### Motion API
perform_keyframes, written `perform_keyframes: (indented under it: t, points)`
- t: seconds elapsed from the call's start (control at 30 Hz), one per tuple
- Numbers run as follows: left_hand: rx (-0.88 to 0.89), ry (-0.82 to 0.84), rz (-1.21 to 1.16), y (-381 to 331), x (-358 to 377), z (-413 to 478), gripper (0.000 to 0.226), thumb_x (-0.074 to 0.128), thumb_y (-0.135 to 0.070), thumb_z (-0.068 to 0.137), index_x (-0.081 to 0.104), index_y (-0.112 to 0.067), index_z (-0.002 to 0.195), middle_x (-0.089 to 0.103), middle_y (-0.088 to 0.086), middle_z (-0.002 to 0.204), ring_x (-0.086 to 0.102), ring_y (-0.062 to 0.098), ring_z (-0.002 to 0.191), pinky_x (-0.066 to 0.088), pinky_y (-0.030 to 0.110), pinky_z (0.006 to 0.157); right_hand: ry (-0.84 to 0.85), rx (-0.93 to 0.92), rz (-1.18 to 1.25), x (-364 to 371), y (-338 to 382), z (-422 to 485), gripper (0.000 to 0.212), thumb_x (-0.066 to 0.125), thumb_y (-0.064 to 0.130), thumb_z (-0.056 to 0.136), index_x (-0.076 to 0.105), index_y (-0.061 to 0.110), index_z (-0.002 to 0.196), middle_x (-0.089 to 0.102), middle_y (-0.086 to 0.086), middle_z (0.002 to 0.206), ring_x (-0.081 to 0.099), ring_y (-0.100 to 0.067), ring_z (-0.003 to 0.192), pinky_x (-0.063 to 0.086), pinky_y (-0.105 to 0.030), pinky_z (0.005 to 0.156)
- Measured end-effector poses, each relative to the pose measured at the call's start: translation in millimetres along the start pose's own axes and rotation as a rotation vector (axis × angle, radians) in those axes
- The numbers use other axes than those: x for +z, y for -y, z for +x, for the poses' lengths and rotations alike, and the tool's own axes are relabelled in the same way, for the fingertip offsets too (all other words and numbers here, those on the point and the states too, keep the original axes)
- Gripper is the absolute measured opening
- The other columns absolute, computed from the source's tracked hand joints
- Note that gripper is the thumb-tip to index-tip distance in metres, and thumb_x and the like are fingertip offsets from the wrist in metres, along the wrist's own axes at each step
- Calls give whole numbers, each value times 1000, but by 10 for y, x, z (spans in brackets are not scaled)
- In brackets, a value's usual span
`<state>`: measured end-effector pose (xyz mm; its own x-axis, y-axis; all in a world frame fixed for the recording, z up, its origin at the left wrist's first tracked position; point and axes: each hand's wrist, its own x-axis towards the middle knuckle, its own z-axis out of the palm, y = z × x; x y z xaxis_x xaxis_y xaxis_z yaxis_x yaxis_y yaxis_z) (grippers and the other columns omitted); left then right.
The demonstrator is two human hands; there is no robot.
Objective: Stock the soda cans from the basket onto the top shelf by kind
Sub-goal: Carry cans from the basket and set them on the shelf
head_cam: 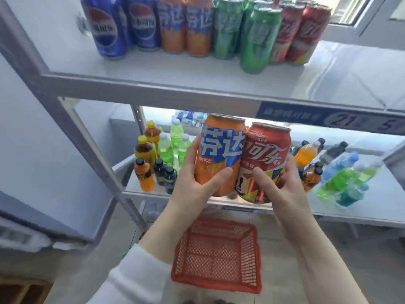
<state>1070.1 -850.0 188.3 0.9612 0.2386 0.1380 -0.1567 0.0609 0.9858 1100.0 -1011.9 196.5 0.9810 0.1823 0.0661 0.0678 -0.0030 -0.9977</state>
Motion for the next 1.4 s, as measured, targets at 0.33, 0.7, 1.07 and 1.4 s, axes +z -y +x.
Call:
perform_keyframes:
  t: [0.33,0.7,1.07,1.4]
  points:
    - [153,102,39,-605,293,662,78,78,-32,61,39,-34,128,67,-12,104,66,6,95,53,18,72,17,-147,12,-314,674,557,53,80,27,65,48,27,107,69,3,91,69,-8,82,55,-22,63]
    - [245,-7,148,-819,647,1522,77,85,-29,61,38,-42,120,61,-7,111,64,5,99,54,20,76,-4,-240,-52,-688,986,1619,72,85,29,55,47,20,115,63,1,107,65,-5,95,57,-24,77]
    - [196,-207,263,-778,181,1884,73,77,-16,65,36,-33,123,57,-11,110,61,-3,92,51,10,73,-93,-214,-176,-828,818,2385,63,85,34,51,49,26,102,60,1,108,59,-22,109,52,-45,91]
    - [190,-193,284,-801,-95,2096,72,73,-2,70,32,-27,123,58,-8,108,63,-8,85,49,6,67,-155,-199,-223,-663,706,2587,76,83,21,63,45,13,129,52,-7,126,54,-13,113,49,-38,96]
